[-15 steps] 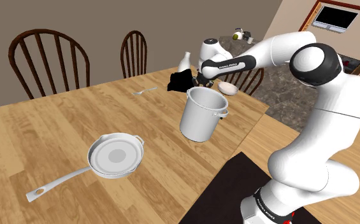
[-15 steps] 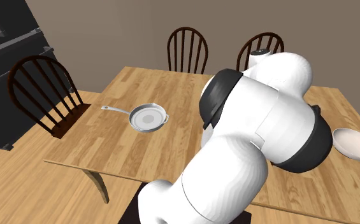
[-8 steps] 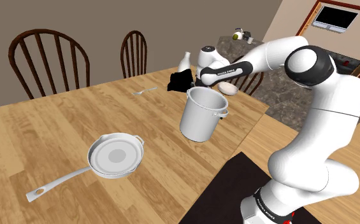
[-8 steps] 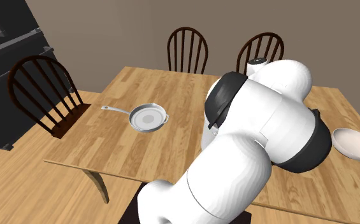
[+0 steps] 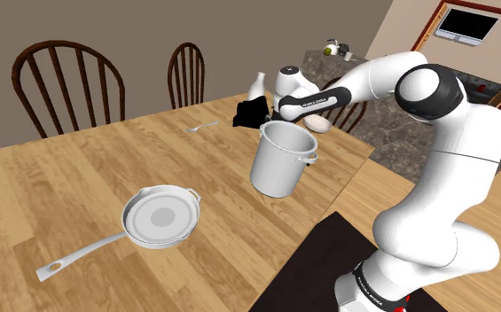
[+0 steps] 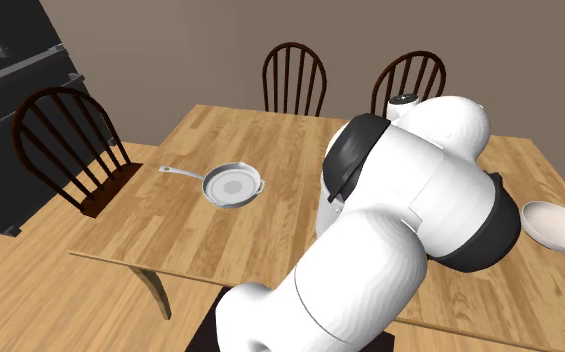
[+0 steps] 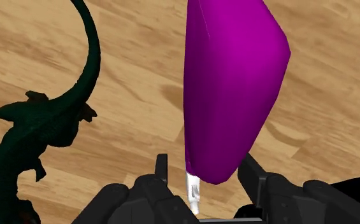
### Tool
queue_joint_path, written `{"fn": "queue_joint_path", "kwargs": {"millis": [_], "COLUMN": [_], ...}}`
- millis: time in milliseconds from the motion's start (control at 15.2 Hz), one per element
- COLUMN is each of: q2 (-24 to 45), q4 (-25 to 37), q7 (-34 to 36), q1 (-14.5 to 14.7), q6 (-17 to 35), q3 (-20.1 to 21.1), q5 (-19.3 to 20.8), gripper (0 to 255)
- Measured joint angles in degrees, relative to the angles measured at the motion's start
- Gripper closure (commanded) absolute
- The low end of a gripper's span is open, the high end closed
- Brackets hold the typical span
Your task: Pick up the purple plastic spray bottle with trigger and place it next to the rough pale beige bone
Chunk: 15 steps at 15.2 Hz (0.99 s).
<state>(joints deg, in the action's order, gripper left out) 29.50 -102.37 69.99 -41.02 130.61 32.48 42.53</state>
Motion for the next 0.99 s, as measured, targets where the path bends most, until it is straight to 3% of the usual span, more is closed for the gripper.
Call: {"fn": "queue_joint_path", "kwargs": {"millis": [330, 660, 990], "q2": [0.0, -4.5, -5.1], "q4": [0.0, -0.5, -0.6], "q7": [0.0, -2.0, -2.2], "q1": [-0.1, -1.0, -1.1], "q6": [0.0, -3.3, -3.8], "q3": [-0.1, 2.3, 2.6], "q5": [0.0, -3.6, -4.1], "gripper": [0, 0, 0]}}
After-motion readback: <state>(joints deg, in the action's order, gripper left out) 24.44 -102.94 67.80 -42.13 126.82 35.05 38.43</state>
